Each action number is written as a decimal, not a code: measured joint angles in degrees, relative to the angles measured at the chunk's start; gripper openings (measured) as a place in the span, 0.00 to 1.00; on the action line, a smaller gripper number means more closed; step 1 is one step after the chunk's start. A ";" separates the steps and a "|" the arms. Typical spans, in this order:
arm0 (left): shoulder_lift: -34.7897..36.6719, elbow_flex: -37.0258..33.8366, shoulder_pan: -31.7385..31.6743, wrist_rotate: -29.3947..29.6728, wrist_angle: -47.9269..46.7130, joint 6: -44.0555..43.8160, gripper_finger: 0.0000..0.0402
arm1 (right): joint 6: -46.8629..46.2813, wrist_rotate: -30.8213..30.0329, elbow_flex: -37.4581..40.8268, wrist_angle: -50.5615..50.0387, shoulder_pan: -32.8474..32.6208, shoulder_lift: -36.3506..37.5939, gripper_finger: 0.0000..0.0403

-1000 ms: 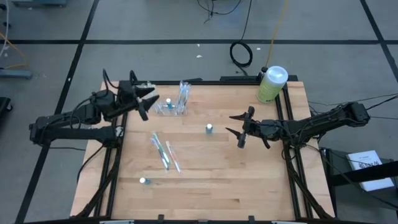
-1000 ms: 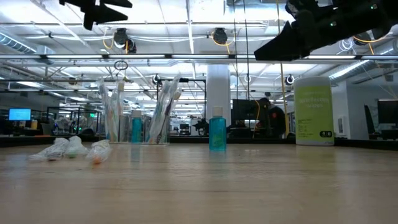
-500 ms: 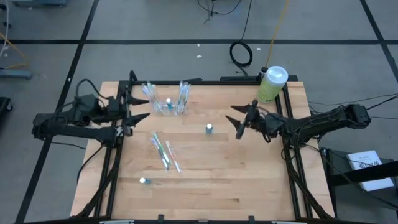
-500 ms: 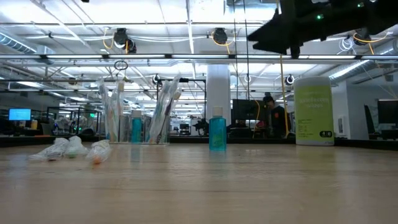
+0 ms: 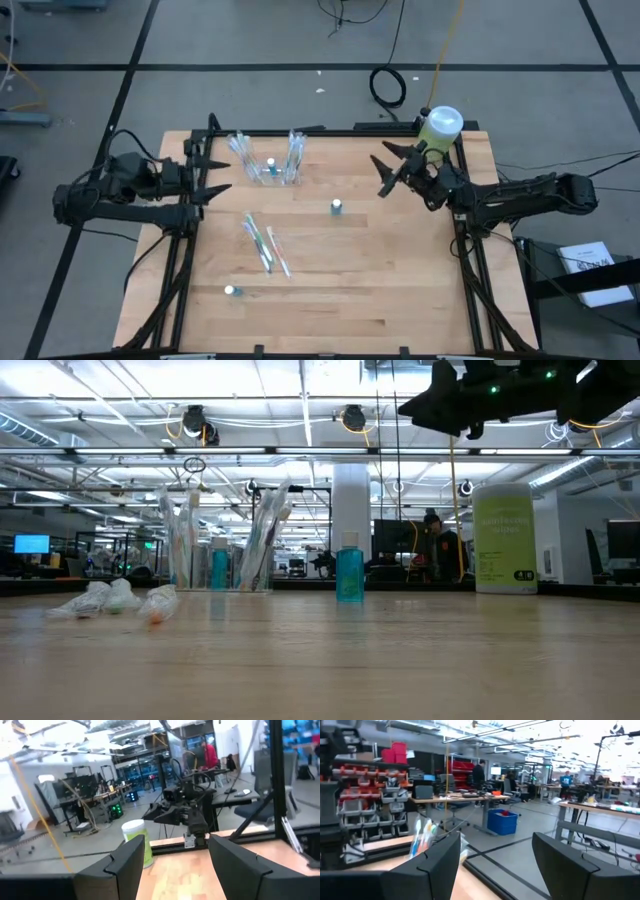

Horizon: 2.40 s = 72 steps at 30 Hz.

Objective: Pick & Place toothbrushing station
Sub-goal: Put the purple toothbrush into the transparent organizer

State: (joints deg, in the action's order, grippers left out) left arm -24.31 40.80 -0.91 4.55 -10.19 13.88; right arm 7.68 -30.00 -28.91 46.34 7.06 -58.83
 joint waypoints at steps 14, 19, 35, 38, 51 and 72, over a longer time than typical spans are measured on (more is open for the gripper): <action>0.02 0.00 -0.02 10.86 -0.67 -16.18 0.57 | 3.36 0.29 0.00 -6.10 6.18 0.27 0.60; -0.51 0.00 -0.02 12.53 0.67 -16.53 0.57 | 3.57 0.25 -0.02 -7.31 10.38 0.65 0.60; -10.45 -0.02 -0.02 1.87 7.39 -17.21 0.57 | 2.17 3.37 -0.02 -13.43 17.40 0.55 0.60; -12.42 -0.02 -0.02 1.85 8.89 -17.02 0.57 | 1.77 5.21 -0.02 -14.65 17.74 0.55 0.60; -11.07 -0.04 -0.02 8.33 8.81 -18.88 0.57 | -0.78 21.02 -0.02 -13.12 18.02 0.55 0.60; -17.37 -0.04 -0.02 -4.69 -3.49 -26.97 0.57 | -2.17 45.41 -0.02 -13.15 17.96 0.55 0.60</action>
State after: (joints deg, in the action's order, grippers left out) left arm -41.69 40.75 -0.93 -0.14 -13.67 -13.09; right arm 5.51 15.41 -28.93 33.19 25.02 -58.28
